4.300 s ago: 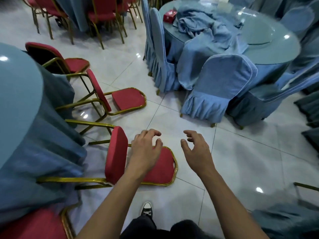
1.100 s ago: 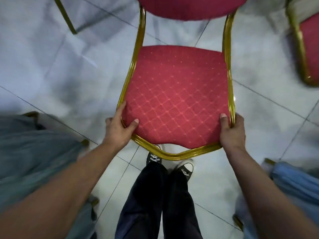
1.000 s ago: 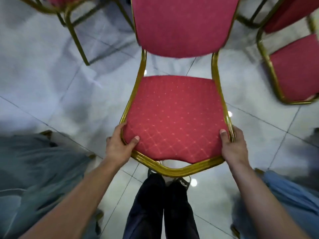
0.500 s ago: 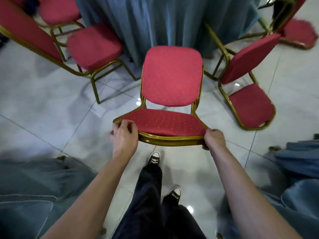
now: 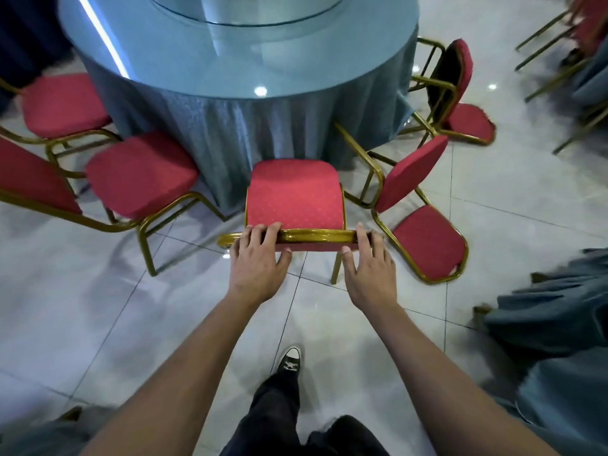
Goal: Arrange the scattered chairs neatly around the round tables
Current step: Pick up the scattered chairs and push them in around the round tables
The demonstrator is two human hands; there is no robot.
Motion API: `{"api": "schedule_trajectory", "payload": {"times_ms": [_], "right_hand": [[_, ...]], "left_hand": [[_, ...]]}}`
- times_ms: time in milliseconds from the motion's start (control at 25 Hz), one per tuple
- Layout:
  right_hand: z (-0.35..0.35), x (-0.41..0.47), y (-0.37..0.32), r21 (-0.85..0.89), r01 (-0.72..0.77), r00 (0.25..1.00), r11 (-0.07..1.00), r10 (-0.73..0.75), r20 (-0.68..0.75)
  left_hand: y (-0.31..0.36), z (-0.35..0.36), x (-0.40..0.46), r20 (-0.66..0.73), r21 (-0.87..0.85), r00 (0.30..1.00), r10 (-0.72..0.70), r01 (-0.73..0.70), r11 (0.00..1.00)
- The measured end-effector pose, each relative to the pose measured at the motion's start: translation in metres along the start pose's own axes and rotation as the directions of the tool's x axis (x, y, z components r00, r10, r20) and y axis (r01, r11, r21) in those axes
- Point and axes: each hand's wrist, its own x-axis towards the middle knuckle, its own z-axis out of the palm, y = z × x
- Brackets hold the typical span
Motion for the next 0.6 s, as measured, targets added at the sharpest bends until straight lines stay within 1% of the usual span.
{"api": "schedule_trajectory", "payload": {"times_ms": [80, 200, 280, 400, 480, 560, 600], "right_hand": [[-0.005, 0.014, -0.006, 0.021, -0.005, 0.999, 1.0, 0.004, 0.047], [-0.015, 0.038, -0.009, 0.009, -0.014, 0.995, 1.0, 0.013, 0.103], [-0.021, 0.048, -0.011, 0.043, -0.021, 0.991, 0.999, 0.015, 0.133], [-0.023, 0.046, -0.009, 0.147, -0.017, 0.991, 0.989, -0.003, 0.134], [-0.025, 0.043, -0.002, 0.151, -0.011, 0.993, 0.988, -0.006, 0.114], [-0.035, 0.045, 0.008, 0.169, -0.01, 0.997, 0.985, -0.004, 0.077], [-0.043, 0.048, 0.015, 0.191, -0.008, 0.999, 0.982, -0.001, 0.048]], "left_hand": [[-0.002, -0.004, 0.014, 0.025, -0.008, 1.0, 0.006, -0.006, 1.0], [-0.003, -0.011, 0.034, 0.07, -0.092, 0.998, 0.007, -0.001, 0.996], [0.002, -0.014, 0.044, 0.071, -0.094, 0.997, -0.01, 0.016, 0.995], [0.017, -0.011, 0.05, 0.021, -0.047, 0.999, -0.049, 0.05, 0.998], [0.029, -0.008, 0.051, -0.033, -0.045, 0.997, -0.068, 0.066, 0.997], [0.046, -0.007, 0.054, -0.085, -0.066, 0.995, -0.05, 0.045, 0.997], [0.058, -0.007, 0.058, -0.107, -0.053, 0.994, -0.006, 0.0, 0.999]]}}
